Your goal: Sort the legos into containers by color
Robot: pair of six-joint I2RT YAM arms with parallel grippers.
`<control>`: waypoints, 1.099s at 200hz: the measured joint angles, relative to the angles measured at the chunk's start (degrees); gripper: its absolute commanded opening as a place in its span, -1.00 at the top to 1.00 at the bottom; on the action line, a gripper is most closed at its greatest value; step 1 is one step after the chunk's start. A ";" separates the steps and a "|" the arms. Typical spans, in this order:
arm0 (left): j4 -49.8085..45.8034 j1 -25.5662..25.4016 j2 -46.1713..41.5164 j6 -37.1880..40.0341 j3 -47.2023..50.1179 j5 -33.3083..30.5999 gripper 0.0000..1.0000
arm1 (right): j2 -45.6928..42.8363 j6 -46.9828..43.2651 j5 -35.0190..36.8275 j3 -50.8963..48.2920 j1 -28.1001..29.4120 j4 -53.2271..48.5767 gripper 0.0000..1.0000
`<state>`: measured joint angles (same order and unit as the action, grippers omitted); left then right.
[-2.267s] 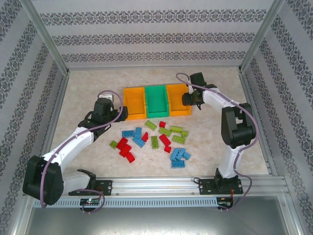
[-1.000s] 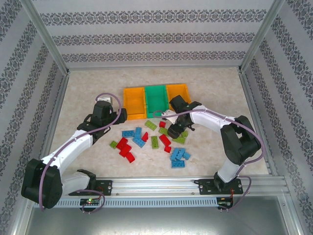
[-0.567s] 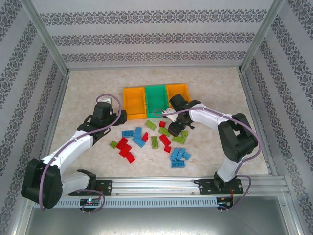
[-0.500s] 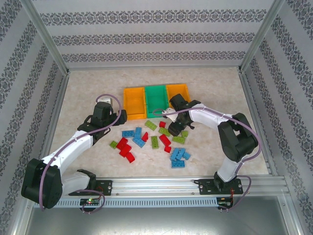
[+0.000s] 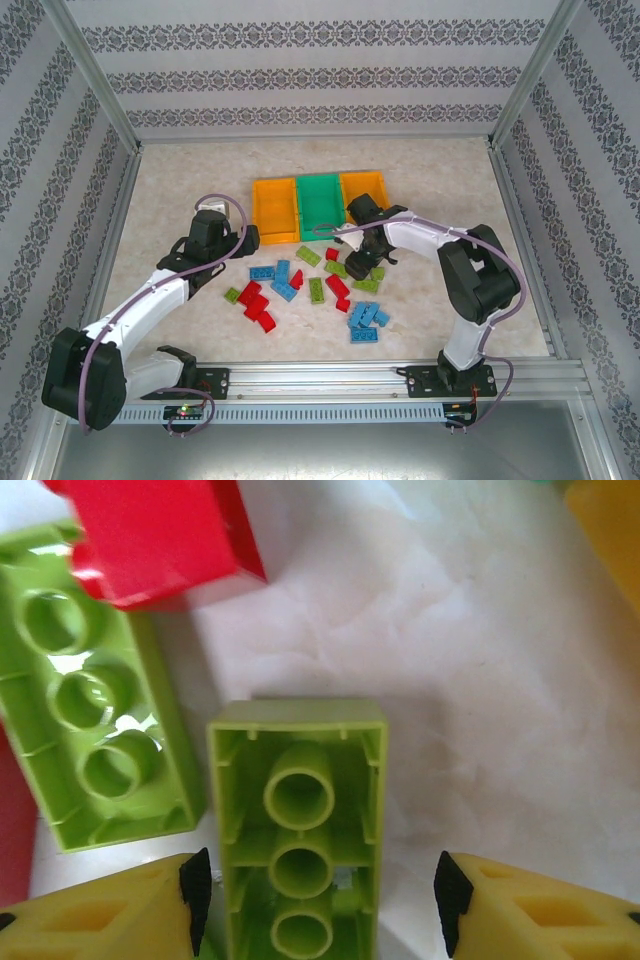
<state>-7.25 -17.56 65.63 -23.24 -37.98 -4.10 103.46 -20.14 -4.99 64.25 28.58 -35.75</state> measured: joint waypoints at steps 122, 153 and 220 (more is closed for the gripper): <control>0.11 -0.02 -0.55 -0.87 1.11 -0.81 -0.99 | -3.93 1.11 -0.87 0.09 -0.76 0.83 0.46; -1.09 -0.02 -0.55 -1.70 1.11 -2.45 -0.99 | -9.64 4.68 -3.10 0.72 -4.04 2.99 0.45; -4.48 -0.02 1.44 -4.83 1.11 -2.78 -0.99 | 2.47 17.94 -1.79 19.45 -10.08 1.29 0.43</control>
<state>-11.73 -17.58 67.07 -28.08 -36.86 -6.87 105.93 -2.20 -6.79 83.70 18.50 -34.46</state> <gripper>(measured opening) 0.994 0.327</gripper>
